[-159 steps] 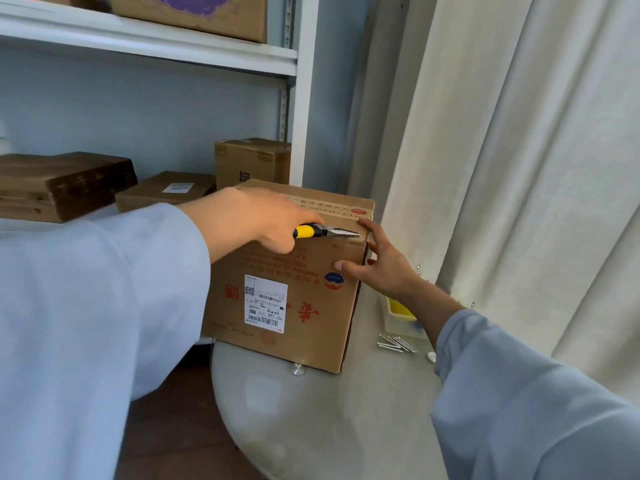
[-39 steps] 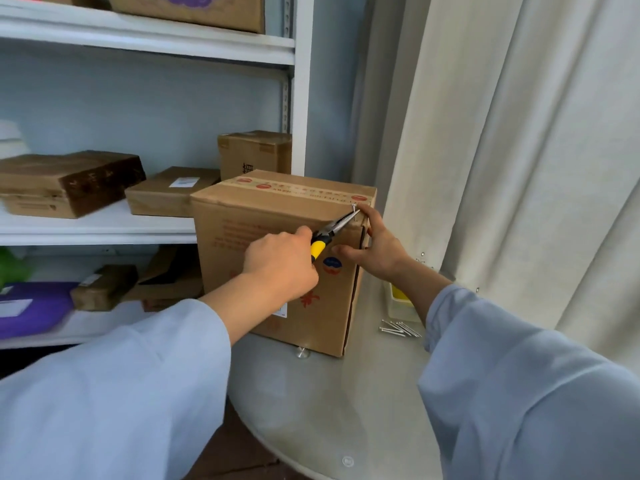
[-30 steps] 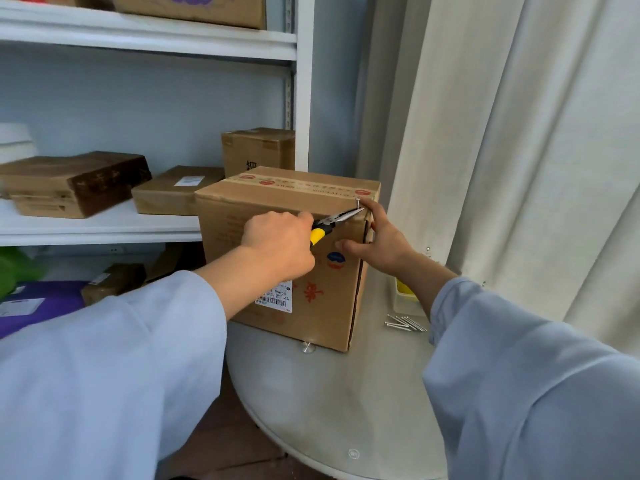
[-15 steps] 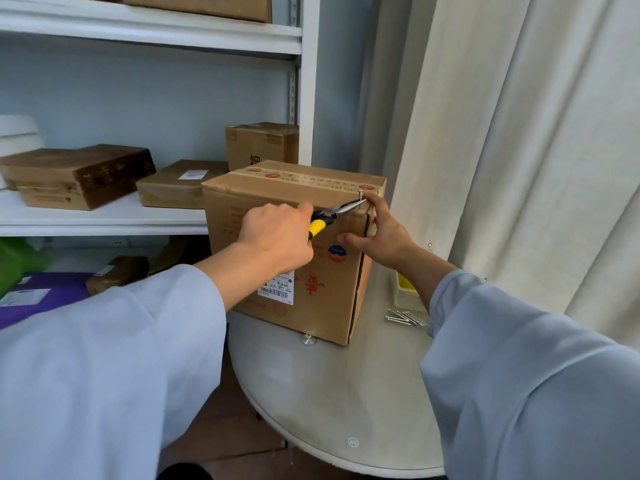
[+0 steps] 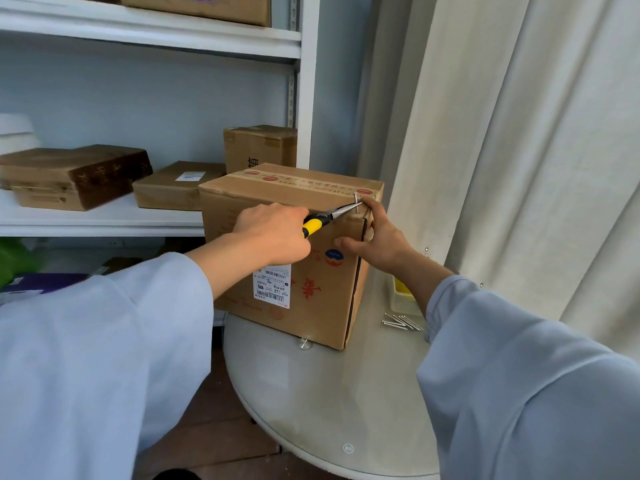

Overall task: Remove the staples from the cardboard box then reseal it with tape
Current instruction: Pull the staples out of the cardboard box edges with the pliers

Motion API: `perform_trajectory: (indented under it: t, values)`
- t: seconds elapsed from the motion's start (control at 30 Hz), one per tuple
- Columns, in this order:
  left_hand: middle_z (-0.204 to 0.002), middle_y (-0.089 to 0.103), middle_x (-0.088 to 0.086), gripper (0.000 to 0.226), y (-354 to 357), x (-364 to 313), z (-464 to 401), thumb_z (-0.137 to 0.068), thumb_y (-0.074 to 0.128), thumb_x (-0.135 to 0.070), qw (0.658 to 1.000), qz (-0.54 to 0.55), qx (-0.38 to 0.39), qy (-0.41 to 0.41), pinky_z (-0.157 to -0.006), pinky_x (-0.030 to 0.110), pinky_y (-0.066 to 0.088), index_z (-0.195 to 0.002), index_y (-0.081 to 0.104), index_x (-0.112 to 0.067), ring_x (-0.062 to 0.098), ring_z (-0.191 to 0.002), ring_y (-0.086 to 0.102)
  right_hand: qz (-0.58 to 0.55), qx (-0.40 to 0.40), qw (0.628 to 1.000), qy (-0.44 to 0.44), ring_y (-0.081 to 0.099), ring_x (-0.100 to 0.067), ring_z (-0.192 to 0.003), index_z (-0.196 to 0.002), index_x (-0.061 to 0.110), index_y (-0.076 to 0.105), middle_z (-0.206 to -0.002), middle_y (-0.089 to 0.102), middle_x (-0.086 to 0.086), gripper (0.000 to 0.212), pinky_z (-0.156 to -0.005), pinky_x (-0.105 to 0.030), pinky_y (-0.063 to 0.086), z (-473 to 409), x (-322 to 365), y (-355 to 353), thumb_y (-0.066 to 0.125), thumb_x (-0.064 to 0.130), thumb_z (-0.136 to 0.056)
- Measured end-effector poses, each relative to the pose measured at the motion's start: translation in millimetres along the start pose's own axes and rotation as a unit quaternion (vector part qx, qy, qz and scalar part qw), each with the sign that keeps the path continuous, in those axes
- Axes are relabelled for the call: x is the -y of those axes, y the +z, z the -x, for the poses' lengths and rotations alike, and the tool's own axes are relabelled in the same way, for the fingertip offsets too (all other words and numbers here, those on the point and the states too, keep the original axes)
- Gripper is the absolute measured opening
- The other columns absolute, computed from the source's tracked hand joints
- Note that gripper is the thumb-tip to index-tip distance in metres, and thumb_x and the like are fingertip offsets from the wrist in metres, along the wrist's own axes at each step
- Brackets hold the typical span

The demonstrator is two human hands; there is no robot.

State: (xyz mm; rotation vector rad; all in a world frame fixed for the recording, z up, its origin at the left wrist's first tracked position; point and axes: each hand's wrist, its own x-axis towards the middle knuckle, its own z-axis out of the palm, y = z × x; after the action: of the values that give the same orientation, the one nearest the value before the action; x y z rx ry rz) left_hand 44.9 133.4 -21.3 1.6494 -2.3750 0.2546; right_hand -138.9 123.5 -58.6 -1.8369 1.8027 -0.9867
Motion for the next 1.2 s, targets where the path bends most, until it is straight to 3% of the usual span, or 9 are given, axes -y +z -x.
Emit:
perform_trajectory:
  t: [0.2,0.33,0.4,0.57,0.77,0.87,0.93,1.03,1.2]
  values:
    - [-0.069,0.044,0.000,0.026,-17,0,0,-0.087,0.053,-0.023,0.995,-0.022,-0.095,0.009,-0.051,0.025,0.032,-0.113,0.048,-0.021,0.024,-0.068,0.049,-0.005,0.008,1.000,0.008,0.053,-0.032,-0.120,-0.149,0.034,0.007,-0.142,0.045,-0.008,0.091,-0.102,-0.043,0.045,1,1,-1,0.071,0.036,-0.084]
    - [-0.072,0.046,0.001,0.020,-24,1,4,-0.084,0.052,-0.021,0.999,-0.028,-0.015,-0.005,-0.051,0.025,0.031,-0.103,0.048,-0.022,0.019,-0.065,0.047,-0.050,0.039,0.998,0.006,0.039,-0.032,-0.135,-0.148,0.040,-0.013,-0.151,0.033,-0.005,0.122,-0.109,-0.052,0.037,9,3,5,0.079,0.049,-0.069]
    - [-0.075,0.049,0.001,0.016,-22,3,8,-0.084,0.051,-0.021,1.000,-0.005,0.019,-0.022,-0.053,0.025,0.033,-0.100,0.048,-0.022,0.019,-0.066,0.048,-0.052,0.037,0.998,-0.004,0.034,-0.029,-0.139,-0.149,0.039,-0.009,-0.153,0.031,-0.003,0.126,-0.110,-0.053,0.035,12,-1,4,0.080,0.057,-0.061]
    - [-0.078,0.054,0.001,0.008,-18,-1,19,-0.086,0.050,-0.024,0.996,0.051,0.057,-0.038,-0.056,0.026,0.035,-0.093,0.050,-0.021,0.019,-0.068,0.052,-0.025,-0.073,0.997,0.024,0.044,-0.030,-0.133,-0.148,0.019,0.033,-0.149,0.042,-0.008,0.079,-0.106,-0.045,0.041,28,1,-12,0.070,0.042,-0.083]
    - [-0.078,0.051,0.000,0.009,-20,-24,31,-0.089,0.050,-0.028,0.996,0.051,0.071,-0.003,-0.056,0.026,0.035,-0.096,0.048,-0.023,0.019,-0.069,0.052,0.023,-0.166,0.985,-0.043,0.064,-0.022,-0.100,-0.115,0.018,0.070,-0.109,0.070,-0.002,0.025,-0.079,-0.027,0.049,41,26,-26,0.062,0.017,-0.091]
    - [-0.078,0.051,0.000,0.008,-22,-32,34,-0.090,0.050,-0.029,0.995,0.060,0.079,0.010,-0.058,0.027,0.036,-0.095,0.047,-0.023,0.021,-0.072,0.053,-0.020,-0.176,0.984,-0.009,0.069,-0.021,-0.085,-0.097,0.015,0.075,-0.086,0.071,-0.003,0.018,-0.079,-0.030,0.055,44,26,-33,0.060,0.009,-0.090]
    - [-0.077,0.052,0.001,0.007,-20,-35,35,-0.089,0.049,-0.027,0.995,0.064,0.082,0.014,-0.057,0.027,0.036,-0.093,0.047,-0.022,0.019,-0.067,0.051,-0.033,-0.171,0.985,-0.006,0.070,-0.018,-0.077,-0.096,0.013,0.074,-0.077,0.070,-0.001,0.017,-0.080,-0.032,0.057,48,22,-37,0.060,0.006,-0.089]
    - [-0.077,0.055,0.003,0.006,-9,-46,34,-0.089,0.048,-0.023,0.991,0.081,0.102,0.018,-0.054,0.026,0.037,-0.094,0.048,-0.020,0.019,-0.061,0.052,-0.054,-0.179,0.982,0.010,0.072,-0.020,-0.073,-0.100,0.013,0.067,-0.084,0.073,-0.007,0.013,-0.079,-0.037,0.059,51,9,-42,0.063,0.008,-0.088]
    - [-0.076,0.054,0.004,0.009,13,-58,26,-0.088,0.049,-0.026,0.983,0.104,0.149,0.021,-0.054,0.025,0.038,-0.092,0.048,-0.018,0.020,-0.061,0.051,-0.015,-0.190,0.979,0.074,0.071,-0.022,-0.076,-0.077,0.023,0.058,-0.082,0.073,-0.005,0.014,-0.081,-0.041,0.058,45,-22,-45,0.069,0.017,-0.084]
